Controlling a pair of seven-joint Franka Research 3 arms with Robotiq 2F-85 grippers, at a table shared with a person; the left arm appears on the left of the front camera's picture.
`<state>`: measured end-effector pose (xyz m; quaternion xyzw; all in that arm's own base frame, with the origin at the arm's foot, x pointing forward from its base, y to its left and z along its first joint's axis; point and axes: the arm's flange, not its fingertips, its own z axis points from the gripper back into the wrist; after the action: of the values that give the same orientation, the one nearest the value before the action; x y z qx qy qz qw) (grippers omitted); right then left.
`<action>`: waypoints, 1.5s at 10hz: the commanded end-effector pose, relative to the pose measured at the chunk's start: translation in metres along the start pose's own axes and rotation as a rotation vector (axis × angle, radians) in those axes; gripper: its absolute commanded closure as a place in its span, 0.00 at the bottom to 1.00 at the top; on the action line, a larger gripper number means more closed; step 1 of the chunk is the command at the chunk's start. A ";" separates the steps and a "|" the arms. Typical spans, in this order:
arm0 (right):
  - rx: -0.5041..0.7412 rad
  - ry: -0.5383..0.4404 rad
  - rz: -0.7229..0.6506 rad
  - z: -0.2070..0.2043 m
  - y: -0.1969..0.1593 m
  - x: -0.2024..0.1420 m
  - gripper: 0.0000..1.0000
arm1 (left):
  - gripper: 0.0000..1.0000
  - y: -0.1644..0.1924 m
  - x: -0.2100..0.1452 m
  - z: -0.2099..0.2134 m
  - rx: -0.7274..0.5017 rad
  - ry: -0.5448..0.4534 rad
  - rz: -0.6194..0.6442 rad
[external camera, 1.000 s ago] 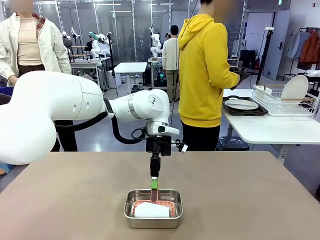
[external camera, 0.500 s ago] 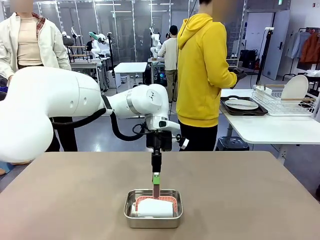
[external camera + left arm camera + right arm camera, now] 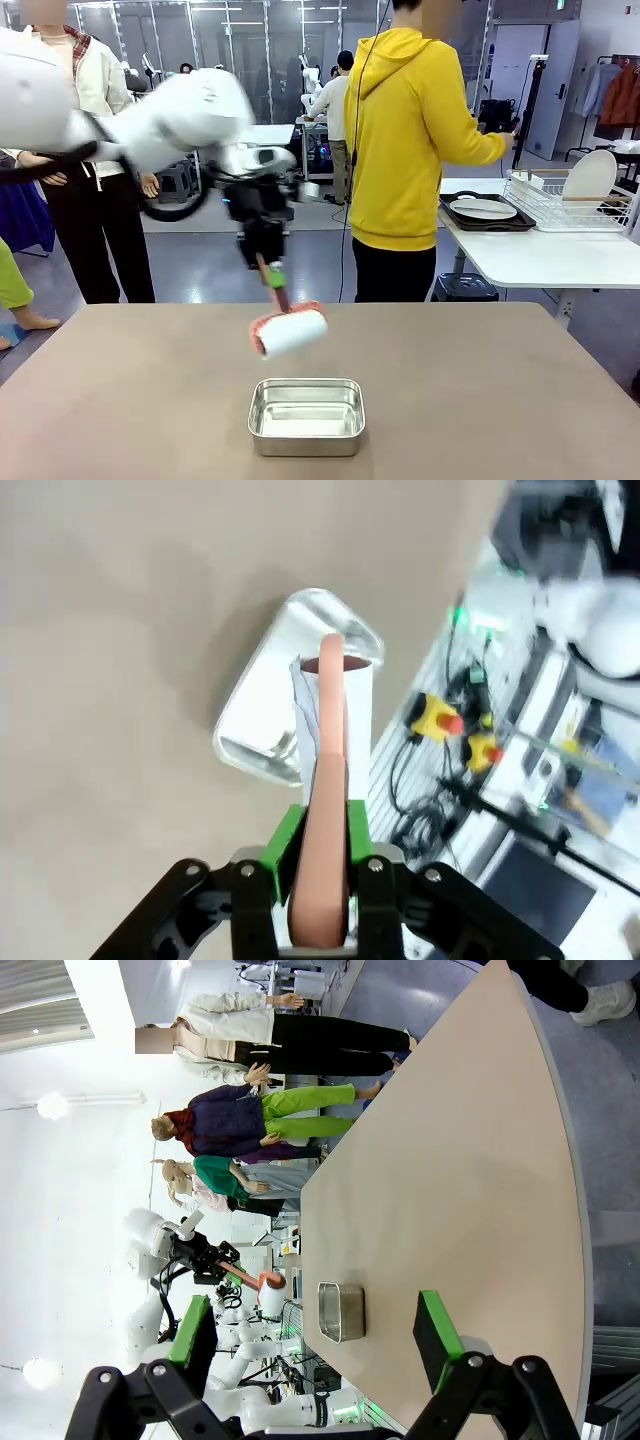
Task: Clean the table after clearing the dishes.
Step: When the right (or left) Handle tray is removed, use the right hand (or left hand) to clean the right (or left) side of the table with the Lint Roller.
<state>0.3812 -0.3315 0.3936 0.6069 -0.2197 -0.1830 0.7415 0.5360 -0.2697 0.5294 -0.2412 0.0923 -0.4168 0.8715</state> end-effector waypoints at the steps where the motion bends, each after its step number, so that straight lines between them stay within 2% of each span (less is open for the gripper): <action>1: 0.001 -0.001 0.006 0.000 0.003 -0.001 0.00 | 1.00 0.048 -0.095 -0.022 0.040 -0.320 0.451; 2: 0.001 -0.001 0.006 0.000 0.003 -0.001 0.00 | 1.00 0.077 -0.126 -0.024 -0.052 -0.436 0.634; 3: 0.001 -0.001 0.006 0.000 0.003 -0.001 0.00 | 1.00 0.102 -0.152 -0.026 -0.048 -0.588 0.725; 4: 0.001 -0.001 0.006 0.000 0.003 -0.001 0.00 | 1.00 0.122 -0.168 -0.031 -0.035 -0.670 0.746; 6: 0.001 -0.001 0.006 0.000 0.003 -0.001 0.00 | 1.00 0.158 -0.176 -0.044 -0.021 -0.745 0.789; 7: 0.001 -0.001 0.006 0.000 0.003 -0.001 0.00 | 1.00 0.156 -0.192 -0.023 -0.056 -0.502 0.683; 11: 0.001 -0.001 0.006 0.000 0.003 -0.001 0.00 | 1.00 0.156 -0.192 -0.023 -0.056 -0.502 0.683; 12: 0.001 -0.001 0.006 0.000 0.003 -0.001 0.00 | 0.78 0.157 -0.190 -0.033 -0.051 -0.520 0.697; 13: 0.001 -0.001 0.006 0.000 0.003 -0.001 0.00 | 0.78 0.168 -0.167 -0.046 -0.125 -0.555 0.689; 15: 0.001 -0.001 0.006 0.000 0.003 -0.001 0.00 | 0.78 0.181 -0.149 -0.071 -0.151 -0.585 0.721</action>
<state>0.3814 -0.3312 0.3938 0.6071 -0.2196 -0.1826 0.7416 0.5283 -0.0776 0.3802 -0.3498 -0.0342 0.0036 0.9362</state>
